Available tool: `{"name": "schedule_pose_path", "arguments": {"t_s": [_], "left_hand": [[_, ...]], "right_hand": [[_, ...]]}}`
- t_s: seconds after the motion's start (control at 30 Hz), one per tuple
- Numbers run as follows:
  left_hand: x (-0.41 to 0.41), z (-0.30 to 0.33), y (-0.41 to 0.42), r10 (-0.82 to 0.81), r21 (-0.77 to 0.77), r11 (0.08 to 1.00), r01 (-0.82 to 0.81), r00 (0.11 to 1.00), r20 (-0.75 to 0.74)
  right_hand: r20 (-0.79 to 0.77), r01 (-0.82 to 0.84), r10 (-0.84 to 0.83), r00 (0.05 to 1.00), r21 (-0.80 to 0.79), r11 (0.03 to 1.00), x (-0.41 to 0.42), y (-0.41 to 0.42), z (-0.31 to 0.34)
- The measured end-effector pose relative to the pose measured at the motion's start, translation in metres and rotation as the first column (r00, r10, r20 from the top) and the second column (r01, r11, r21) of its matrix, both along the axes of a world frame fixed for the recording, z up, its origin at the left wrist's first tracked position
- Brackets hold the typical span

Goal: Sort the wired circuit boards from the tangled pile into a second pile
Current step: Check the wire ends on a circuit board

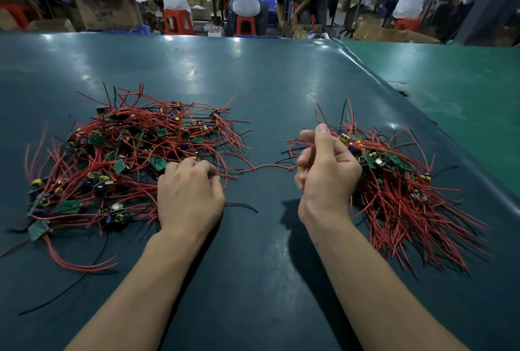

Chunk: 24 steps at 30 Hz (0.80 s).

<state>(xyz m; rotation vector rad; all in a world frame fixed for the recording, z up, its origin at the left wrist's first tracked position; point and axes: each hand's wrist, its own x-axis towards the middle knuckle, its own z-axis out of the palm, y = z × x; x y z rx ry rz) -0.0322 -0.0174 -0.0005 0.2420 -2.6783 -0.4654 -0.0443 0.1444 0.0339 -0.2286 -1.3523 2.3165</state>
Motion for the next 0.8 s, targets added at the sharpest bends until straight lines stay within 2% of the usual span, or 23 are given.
{"name": "schedule_pose_path", "arguments": {"t_s": [0.13,0.2,0.3,0.37,0.47,0.53,0.57,0.63,0.7,0.8], "left_hand": [[0.003,0.006,-0.002,-0.048,0.192,0.978,0.082,0.984,-0.173],[0.006,0.011,0.0,-0.06,0.208,0.969,0.133,0.945,-0.322],[0.009,0.018,0.005,-0.128,0.146,0.952,0.271,0.779,-0.614],[0.011,0.019,0.009,-0.194,0.104,0.921,0.375,0.674,-0.713],[0.012,0.016,0.016,-0.36,0.107,0.798,0.593,0.611,-0.705],[0.013,0.014,0.019,-0.462,0.121,0.708,0.695,0.587,-0.665],[0.013,0.013,0.02,-0.484,0.116,0.695,0.709,0.582,-0.654],[0.012,0.014,0.02,-0.48,0.083,0.724,0.684,0.587,-0.652],[0.012,0.015,0.02,-0.422,0.037,0.792,0.609,0.591,-0.688],[0.015,0.015,0.02,-0.332,0.043,0.838,0.544,0.57,-0.752]], "right_hand": [[0.002,-0.017,0.017,1.0,0.017,1.0,-0.001,0.0,-0.002],[0.021,-0.048,0.047,0.999,0.046,0.998,-0.001,0.001,-0.003],[0.089,-0.184,0.173,0.981,0.12,0.976,-0.001,-0.001,-0.005],[0.135,-0.347,0.326,0.936,0.195,0.917,0.001,-0.006,-0.005],[0.196,-0.588,0.555,0.808,0.215,0.78,0.006,-0.014,-0.006],[0.177,-0.638,0.613,0.77,0.207,0.742,0.008,-0.014,-0.006],[0.166,-0.639,0.617,0.769,0.205,0.742,0.008,-0.012,-0.005],[0.153,-0.63,0.612,0.776,0.2,0.75,0.007,-0.006,-0.003],[0.127,-0.604,0.59,0.797,0.177,0.777,0.006,-0.001,-0.001],[0.051,-0.591,0.589,0.807,0.043,0.806,0.003,0.002,0.002]]}}
